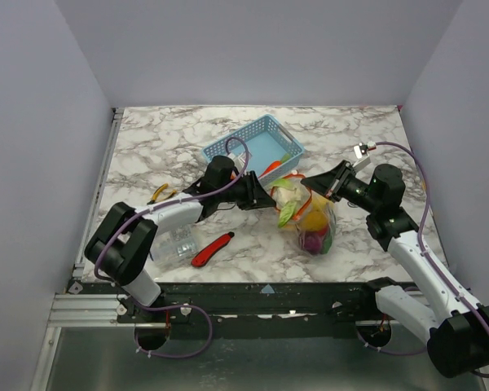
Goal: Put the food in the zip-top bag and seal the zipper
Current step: Adjust the zipper food storage bag at the center of the board.
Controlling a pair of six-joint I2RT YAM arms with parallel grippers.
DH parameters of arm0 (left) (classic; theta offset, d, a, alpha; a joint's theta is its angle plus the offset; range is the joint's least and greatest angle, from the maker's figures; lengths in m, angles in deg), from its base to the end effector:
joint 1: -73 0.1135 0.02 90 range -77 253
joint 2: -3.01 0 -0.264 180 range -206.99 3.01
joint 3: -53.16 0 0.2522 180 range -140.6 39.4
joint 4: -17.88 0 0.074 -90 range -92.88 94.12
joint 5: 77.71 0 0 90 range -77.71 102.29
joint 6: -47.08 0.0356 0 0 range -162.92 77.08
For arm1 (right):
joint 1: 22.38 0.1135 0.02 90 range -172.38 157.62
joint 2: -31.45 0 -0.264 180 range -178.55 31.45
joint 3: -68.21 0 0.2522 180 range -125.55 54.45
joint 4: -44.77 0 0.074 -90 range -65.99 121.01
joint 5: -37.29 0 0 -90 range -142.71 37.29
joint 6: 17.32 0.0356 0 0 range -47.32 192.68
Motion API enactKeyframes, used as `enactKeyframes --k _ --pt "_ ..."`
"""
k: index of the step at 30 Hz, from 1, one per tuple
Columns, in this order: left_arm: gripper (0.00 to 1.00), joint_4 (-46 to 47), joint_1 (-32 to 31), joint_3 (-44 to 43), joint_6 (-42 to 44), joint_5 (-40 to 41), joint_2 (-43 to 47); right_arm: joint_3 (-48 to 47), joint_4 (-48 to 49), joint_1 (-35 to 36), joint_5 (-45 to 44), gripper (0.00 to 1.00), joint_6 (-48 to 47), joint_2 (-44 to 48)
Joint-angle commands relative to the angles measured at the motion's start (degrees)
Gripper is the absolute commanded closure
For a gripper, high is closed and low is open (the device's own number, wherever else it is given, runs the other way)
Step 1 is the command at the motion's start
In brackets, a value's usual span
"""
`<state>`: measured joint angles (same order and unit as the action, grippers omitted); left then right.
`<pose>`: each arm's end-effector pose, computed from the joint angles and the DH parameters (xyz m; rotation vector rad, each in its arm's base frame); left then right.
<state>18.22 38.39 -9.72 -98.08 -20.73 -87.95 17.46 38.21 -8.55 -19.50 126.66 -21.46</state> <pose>0.2679 -0.2084 0.2104 -0.0052 2.3566 -1.4758 0.2045 0.0704 0.2989 0.1894 1.8920 1.3379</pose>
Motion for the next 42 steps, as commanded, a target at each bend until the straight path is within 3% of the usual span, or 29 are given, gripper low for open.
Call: enactKeyframes --k 1,5,9,12,15,21,25,30,34,37,42 --pt "0.7 2.0 -0.3 -3.0 0.0 0.1 -2.8 0.2 1.5 0.1 1.4 1.0 -0.2 0.9" --pt "0.63 1.5 -0.5 -4.7 0.6 0.4 -4.3 0.4 1.4 0.1 1.6 1.0 -0.4 0.8" --pt "0.63 -0.7 -0.5 -7.3 2.4 0.2 -5.4 0.5 1.1 0.1 1.4 1.0 -0.7 1.2" --pt "0.75 -1.0 -0.5 -8.9 3.3 -0.9 -6.2 0.3 0.4 0.1 1.2 1.0 -0.9 1.7" --pt "1.0 -3.5 -0.5 -10.2 5.1 0.4 -4.7 -0.7 -2.9 0.1 -0.7 1.0 -2.9 2.4" --pt "1.0 -9.6 -1.1 -11.3 9.9 1.5 4.2 -9.9 -23.3 0.1 -16.1 1.0 -17.5 3.5" --pt "1.0 -13.9 -3.6 -12.2 11.3 1.6 10.9 -15.3 -31.1 0.1 -23.2 1.0 -23.6 4.2" --pt "1.0 -12.0 -5.8 -9.4 7.9 2.7 14.8 -15.3 -30.0 0.1 -18.3 1.0 -22.7 4.9" --pt "1.0 -16.0 -5.0 -9.4 7.7 4.2 10.7 -9.2 -24.9 0.1 -19.8 1.0 -21.3 4.0" --pt "1.0 -16.1 -4.6 -10.6 7.9 2.4 9.2 -8.3 -26.8 0.1 -23.2 1.0 -23.7 0.3" --pt "1.0 -18.8 -4.6 -14.7 10.0 2.8 14.5 -13.5 -32.6 0.1 -25.5 1.0 -27.6 0.7"
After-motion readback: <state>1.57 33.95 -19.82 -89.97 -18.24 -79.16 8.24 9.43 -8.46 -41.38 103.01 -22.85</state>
